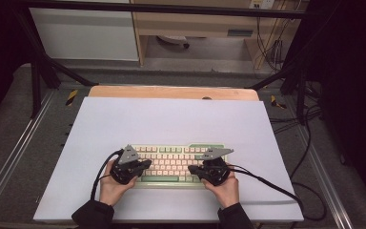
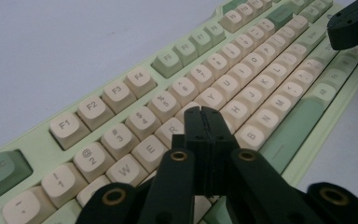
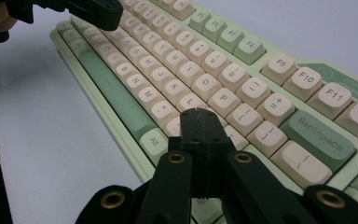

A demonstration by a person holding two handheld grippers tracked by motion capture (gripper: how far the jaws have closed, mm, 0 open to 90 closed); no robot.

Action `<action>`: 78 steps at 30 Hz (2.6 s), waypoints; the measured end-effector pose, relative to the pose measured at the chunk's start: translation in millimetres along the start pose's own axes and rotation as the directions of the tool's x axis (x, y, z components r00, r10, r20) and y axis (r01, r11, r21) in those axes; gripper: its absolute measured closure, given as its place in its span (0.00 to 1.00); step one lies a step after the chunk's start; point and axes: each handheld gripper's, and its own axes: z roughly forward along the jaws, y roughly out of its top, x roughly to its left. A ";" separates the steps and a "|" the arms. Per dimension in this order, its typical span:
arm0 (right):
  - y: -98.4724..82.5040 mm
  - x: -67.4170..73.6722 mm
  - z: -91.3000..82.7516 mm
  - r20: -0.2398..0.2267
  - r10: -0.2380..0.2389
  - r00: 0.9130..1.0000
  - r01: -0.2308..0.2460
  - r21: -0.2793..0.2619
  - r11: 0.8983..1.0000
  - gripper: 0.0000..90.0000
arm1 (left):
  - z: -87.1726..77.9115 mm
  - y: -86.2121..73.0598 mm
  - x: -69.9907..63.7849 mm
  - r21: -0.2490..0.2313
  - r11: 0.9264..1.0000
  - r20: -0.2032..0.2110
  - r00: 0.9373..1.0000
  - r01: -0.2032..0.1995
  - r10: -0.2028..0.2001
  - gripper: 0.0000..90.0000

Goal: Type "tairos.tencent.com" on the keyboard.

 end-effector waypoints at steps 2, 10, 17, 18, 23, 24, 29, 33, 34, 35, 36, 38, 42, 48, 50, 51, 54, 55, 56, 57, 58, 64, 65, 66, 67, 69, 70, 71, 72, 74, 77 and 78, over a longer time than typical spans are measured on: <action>0.1 0.2 -0.1 0.000 0.001 1.000 -0.001 -0.001 1.000 1.00 | -3.5 -2.4 1.8 0.001 1.000 -0.001 1.000 0.003 -0.003 0.99; 0.5 0.5 2.1 -0.005 0.009 1.000 -0.009 -0.005 1.000 1.00 | -17.5 -13.1 9.7 -0.005 1.000 -0.012 1.000 0.023 -0.023 0.99; 2.5 1.4 4.6 -0.015 0.008 1.000 -0.008 -0.007 1.000 1.00 | -23.8 -20.9 14.6 -0.004 0.999 -0.018 0.999 0.034 -0.034 0.99; 3.1 2.4 5.9 -0.014 0.005 1.000 -0.006 -0.006 1.000 1.00 | -24.2 -21.6 15.3 -0.005 0.999 -0.017 0.999 0.037 -0.037 0.99; 4.3 5.0 11.5 -0.020 0.000 1.000 0.000 -0.004 1.000 1.00 | -24.5 -23.5 16.6 -0.008 0.999 -0.011 0.999 0.043 -0.043 0.99; 4.1 5.4 12.0 -0.021 0.005 1.000 -0.005 0.000 1.000 1.00 | -24.4 -23.8 16.8 -0.008 0.999 -0.011 0.999 0.043 -0.043 0.99; 2.3 6.0 16.7 -0.026 0.013 1.000 -0.013 -0.001 1.000 1.00 | -23.6 -25.3 18.3 -0.009 0.999 -0.011 0.999 0.049 -0.049 0.99; 0.9 7.0 22.0 -0.030 0.016 0.999 -0.015 0.012 1.000 1.00 | -23.2 -25.3 18.2 -0.010 0.999 -0.009 0.999 0.047 -0.048 0.99; 0.6 7.1 23.1 -0.030 0.013 0.999 -0.013 0.014 1.000 1.00 | -23.1 -25.2 18.0 -0.010 0.999 -0.010 0.999 0.047 -0.047 0.99; 0.2 7.0 24.2 -0.030 0.008 1.000 -0.008 0.011 1.000 1.00 | -23.2 -25.1 18.0 -0.010 0.999 -0.010 0.999 0.046 -0.046 0.99; 0.0 7.4 25.0 -0.029 0.011 1.000 -0.010 0.011 1.000 1.00 | -23.2 -25.0 18.0 -0.011 0.999 -0.009 0.999 0.047 -0.047 0.99; -0.3 7.7 25.9 -0.029 0.013 0.999 -0.013 0.016 1.000 1.00 | -22.9 -25.4 18.2 -0.010 0.999 -0.009 0.999 0.047 -0.047 0.99; -0.7 7.5 26.2 -0.031 0.008 0.999 -0.008 0.015 1.000 1.00 | -21.9 -25.7 17.3 -0.008 0.999 -0.007 0.999 0.046 -0.046 0.99; -1.0 7.5 26.6 -0.031 0.007 1.000 -0.007 0.013 1.000 1.00 | -21.5 -26.0 17.7 -0.007 0.999 -0.006 0.999 0.047 -0.048 0.99; -1.1 7.2 26.8 -0.031 0.002 1.000 -0.002 0.015 1.000 1.00 | -21.6 -25.8 17.5 -0.008 0.999 -0.006 0.999 0.047 -0.047 0.99; -1.7 7.2 27.7 -0.033 0.003 0.999 -0.003 0.025 1.000 1.00 | -21.7 -25.7 17.4 -0.009 0.999 -0.006 0.999 0.047 -0.047 0.99; -1.9 7.4 28.4 -0.034 0.006 0.999 -0.005 0.025 1.000 1.00 | -22.6 -25.5 17.7 -0.012 0.999 -0.007 0.999 0.047 -0.047 0.99; -1.9 7.1 28.0 -0.032 0.003 0.999 -0.003 0.023 1.000 1.00 | -22.8 -25.4 17.9 -0.012 0.999 -0.007 0.999 0.047 -0.047 0.99; -1.9 7.1 27.5 -0.030 0.001 1.000 0.000 0.026 1.000 1.00 | -22.9 -25.4 18.1 -0.013 0.999 -0.007 0.999 0.048 -0.048 0.99; -1.5 7.1 26.8 -0.031 0.000 1.000 0.001 0.021 1.000 1.00 | -22.9 -25.3 18.1 -0.013 0.999 -0.007 0.999 0.048 -0.048 0.99; -1.1 7.3 26.0 -0.032 0.003 0.999 -0.003 0.017 1.000 1.00 | -23.0 -25.3 18.0 -0.013 0.999 -0.007 0.999 0.047 -0.047 0.99; 1.0 6.1 20.1 -0.013 -0.007 1.000 0.007 0.013 1.000 1.00 | -23.8 -24.6 17.4 -0.017 0.999 -0.007 0.999 0.048 -0.048 0.99; 1.2 6.0 19.7 -0.013 -0.007 1.000 0.007 0.010 1.000 1.00 | -23.8 -24.4 17.3 -0.017 0.999 -0.006 0.999 0.047 -0.048 0.99; 1.6 5.9 18.3 -0.011 -0.007 1.000 0.007 0.015 1.000 1.00 | -23.9 -24.2 17.1 -0.017 0.999 -0.006 0.999 0.047 -0.047 0.99; 1.7 5.4 17.4 -0.006 -0.011 1.000 0.011 0.010 1.000 1.00 | -23.8 -24.1 17.0 -0.018 0.999 -0.005 0.999 0.046 -0.047 0.99; 2.0 4.0 15.4 -0.005 -0.009 1.000 0.009 0.008 1.000 1.00 | -23.5 -23.7 16.4 -0.017 0.999 -0.004 0.999 0.044 -0.044 0.99; 1.9 3.3 14.3 -0.003 -0.006 1.000 0.006 0.007 1.000 1.00 | -23.2 -23.5 16.1 -0.017 0.999 -0.003 0.999 0.044 -0.044 0.99; 1.7 2.7 13.6 -0.002 0.000 1.000 0.000 0.005 1.000 1.00 | -22.9 -23.1 15.7 -0.017 0.999 -0.003 0.999 0.042 -0.043 0.99; 1.4 1.4 12.6 -0.001 0.000 1.000 0.000 0.003 1.000 1.00 | -22.6 -22.9 15.3 -0.017 0.999 -0.002 0.999 0.042 -0.042 0.99; 1.0 0.2 11.7 0.001 0.002 1.000 -0.002 0.003 1.000 1.00 | -21.9 -22.2 14.4 -0.017 0.999 -0.002 0.999 0.040 -0.040 0.99; 1.0 -0.5 11.1 0.003 -0.001 1.000 0.001 0.002 1.000 1.00 | -21.2 -21.1 13.3 -0.016 0.999 0.001 0.999 0.035 -0.035 0.99; 1.1 -0.4 11.0 0.002 0.002 1.000 -0.002 0.002 1.000 1.00 | -20.9 -20.8 13.0 -0.016 0.999 0.002 0.999 0.035 -0.035 0.99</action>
